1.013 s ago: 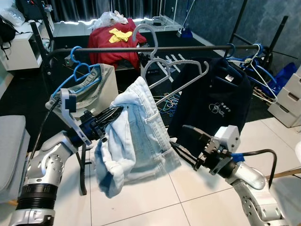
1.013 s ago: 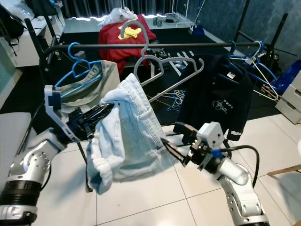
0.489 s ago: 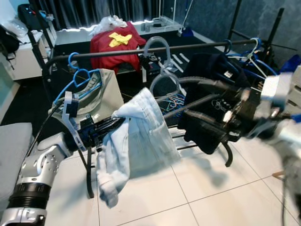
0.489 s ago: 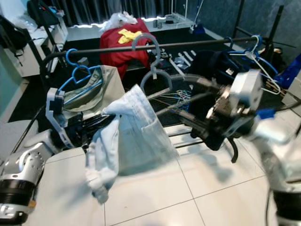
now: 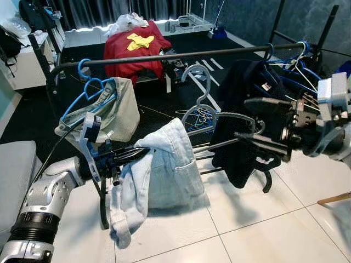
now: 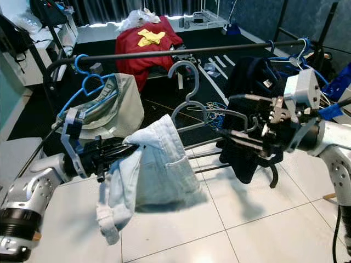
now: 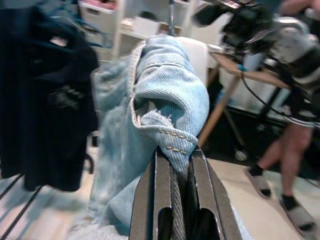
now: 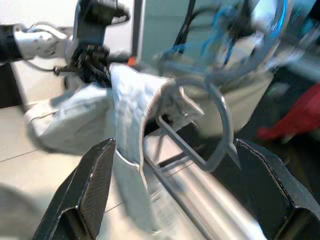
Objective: Hang hanger
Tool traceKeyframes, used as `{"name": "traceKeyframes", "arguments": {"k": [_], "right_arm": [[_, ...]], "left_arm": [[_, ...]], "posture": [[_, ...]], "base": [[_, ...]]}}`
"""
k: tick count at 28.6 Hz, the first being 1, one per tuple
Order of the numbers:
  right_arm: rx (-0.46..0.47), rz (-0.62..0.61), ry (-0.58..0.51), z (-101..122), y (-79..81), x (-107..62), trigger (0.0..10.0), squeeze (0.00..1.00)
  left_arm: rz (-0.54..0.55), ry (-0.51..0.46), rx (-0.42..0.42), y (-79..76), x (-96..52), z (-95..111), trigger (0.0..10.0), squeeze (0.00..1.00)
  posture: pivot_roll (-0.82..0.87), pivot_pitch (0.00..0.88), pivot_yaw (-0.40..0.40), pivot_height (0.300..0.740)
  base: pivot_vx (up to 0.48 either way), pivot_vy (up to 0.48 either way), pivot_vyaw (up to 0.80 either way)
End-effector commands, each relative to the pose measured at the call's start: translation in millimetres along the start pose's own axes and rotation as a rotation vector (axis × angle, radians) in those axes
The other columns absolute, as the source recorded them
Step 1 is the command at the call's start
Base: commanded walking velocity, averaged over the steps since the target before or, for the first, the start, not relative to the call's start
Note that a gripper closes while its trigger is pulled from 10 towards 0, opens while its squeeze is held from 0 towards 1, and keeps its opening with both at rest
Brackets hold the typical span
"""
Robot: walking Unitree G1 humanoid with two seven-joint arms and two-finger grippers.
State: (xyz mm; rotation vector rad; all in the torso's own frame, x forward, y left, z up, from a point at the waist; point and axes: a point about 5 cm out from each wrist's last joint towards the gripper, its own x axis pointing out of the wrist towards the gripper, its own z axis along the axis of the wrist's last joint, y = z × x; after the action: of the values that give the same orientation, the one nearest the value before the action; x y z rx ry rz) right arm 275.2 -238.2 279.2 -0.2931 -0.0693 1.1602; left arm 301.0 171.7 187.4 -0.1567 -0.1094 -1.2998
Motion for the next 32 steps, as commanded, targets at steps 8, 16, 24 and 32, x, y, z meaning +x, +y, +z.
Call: {"name": "traceKeyframes", "arguments": {"k": [8, 16, 24, 32], "right_arm": [[-0.056, 0.07, 0.108, 4.2, -11.8, -6.1, 10.0, 0.0], [-0.066, 0.067, 0.133, 0.3, -17.4, -9.6, 10.0, 0.0], [0.12, 0.211, 0.126, -18.1, 1.4, -1.2, 9.6, 0.0], [0.218, 0.25, 0.05, -22.5, 7.3, 13.9, 0.0, 0.0]], "left_arm": [[-0.124, 0.091, 0.037, -18.9, 5.1, 4.1, 10.0, 0.0], [-0.194, 0.098, 0.038, -25.7, 13.2, 6.4, 10.0, 0.0], [-0.246, 0.081, 0.056, -30.1, 24.7, 11.8, 10.0, 0.0], [-0.267, 0.087, 0.06, -32.9, 29.9, 12.3, 10.0, 0.0]], "posture": [[-0.22, 0.096, -0.001, 0.74], [-0.24, 0.095, 0.0, 0.74], [-0.24, 0.08, -0.006, 0.74], [-0.24, 0.069, -0.007, 0.74]], "base": [[0.0, 0.0, 0.0], [0.0, 0.0, 0.0], [0.0, 0.0, 0.0], [0.0, 0.0, 0.0]]}}
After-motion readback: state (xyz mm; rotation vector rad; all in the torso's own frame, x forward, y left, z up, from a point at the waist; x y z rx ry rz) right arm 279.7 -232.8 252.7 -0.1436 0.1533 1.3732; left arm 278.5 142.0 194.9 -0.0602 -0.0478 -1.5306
